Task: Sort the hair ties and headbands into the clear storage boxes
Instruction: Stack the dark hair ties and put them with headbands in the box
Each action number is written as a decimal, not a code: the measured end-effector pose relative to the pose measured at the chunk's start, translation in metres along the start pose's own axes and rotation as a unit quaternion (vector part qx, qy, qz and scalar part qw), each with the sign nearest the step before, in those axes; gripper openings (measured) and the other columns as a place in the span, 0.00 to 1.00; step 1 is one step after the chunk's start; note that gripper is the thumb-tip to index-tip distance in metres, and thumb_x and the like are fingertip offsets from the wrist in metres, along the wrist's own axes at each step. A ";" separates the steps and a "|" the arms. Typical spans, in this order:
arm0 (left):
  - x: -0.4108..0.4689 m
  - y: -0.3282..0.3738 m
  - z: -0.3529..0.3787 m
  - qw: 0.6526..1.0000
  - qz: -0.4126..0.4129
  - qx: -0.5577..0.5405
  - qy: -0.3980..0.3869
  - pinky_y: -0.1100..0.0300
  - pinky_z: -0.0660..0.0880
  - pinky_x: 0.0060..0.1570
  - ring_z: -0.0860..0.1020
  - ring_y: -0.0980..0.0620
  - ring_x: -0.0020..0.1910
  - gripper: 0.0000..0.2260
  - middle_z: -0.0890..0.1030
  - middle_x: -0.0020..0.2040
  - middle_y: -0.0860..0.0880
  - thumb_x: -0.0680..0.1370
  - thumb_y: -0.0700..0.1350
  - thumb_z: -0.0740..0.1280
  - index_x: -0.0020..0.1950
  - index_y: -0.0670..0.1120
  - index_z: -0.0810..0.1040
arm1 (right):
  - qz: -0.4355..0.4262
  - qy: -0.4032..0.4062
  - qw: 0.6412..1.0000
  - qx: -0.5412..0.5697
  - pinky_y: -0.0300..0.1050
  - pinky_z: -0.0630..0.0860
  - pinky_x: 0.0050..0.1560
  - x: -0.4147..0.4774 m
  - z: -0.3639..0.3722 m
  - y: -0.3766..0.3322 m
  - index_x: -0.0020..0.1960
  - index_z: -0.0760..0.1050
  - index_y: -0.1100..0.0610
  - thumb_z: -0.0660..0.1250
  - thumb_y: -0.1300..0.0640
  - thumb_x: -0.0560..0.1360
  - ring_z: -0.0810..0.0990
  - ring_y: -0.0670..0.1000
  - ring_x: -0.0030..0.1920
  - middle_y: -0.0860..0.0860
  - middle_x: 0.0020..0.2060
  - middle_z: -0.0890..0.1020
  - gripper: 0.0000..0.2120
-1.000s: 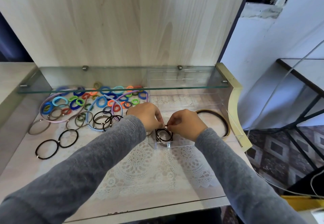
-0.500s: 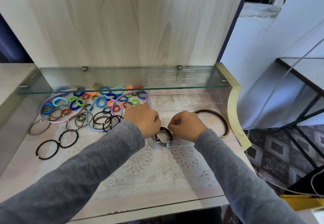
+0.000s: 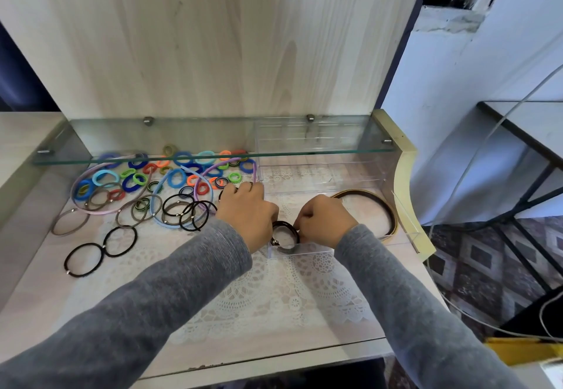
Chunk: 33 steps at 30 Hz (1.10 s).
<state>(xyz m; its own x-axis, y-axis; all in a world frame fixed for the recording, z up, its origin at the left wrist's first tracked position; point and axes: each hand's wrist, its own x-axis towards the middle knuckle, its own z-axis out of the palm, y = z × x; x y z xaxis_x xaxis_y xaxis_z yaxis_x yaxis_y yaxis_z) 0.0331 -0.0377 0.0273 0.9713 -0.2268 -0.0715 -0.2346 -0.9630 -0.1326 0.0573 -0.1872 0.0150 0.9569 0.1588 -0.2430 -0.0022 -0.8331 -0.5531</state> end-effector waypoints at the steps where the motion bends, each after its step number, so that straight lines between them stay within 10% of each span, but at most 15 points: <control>1: -0.001 0.001 0.000 1.000 0.002 0.005 0.004 0.49 0.62 0.61 0.68 0.45 0.61 0.14 0.71 0.60 0.47 0.80 0.48 0.57 0.62 0.58 0.76 | 0.002 0.000 1.000 -0.003 0.41 0.79 0.41 0.000 0.000 0.000 0.42 0.83 0.60 0.61 0.65 0.72 0.81 0.51 0.42 0.54 0.40 0.84 0.11; 33: 0.004 0.000 0.010 1.000 0.011 -0.001 0.023 0.48 0.63 0.59 0.68 0.44 0.60 0.14 0.71 0.59 0.47 0.78 0.47 0.60 0.62 0.58 0.75 | 0.006 -0.013 1.000 -0.008 0.43 0.78 0.43 -0.004 -0.001 -0.010 0.48 0.83 0.57 0.58 0.65 0.71 0.80 0.53 0.42 0.55 0.44 0.83 0.16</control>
<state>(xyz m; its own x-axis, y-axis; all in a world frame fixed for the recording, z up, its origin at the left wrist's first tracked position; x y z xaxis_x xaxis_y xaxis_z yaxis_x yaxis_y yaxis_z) 0.0367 -0.0369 0.0173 0.9668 -0.2539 -0.0296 -0.2556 -0.9580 -0.1302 0.0541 -0.1800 0.0227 0.9491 0.1618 -0.2702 -0.0094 -0.8429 -0.5379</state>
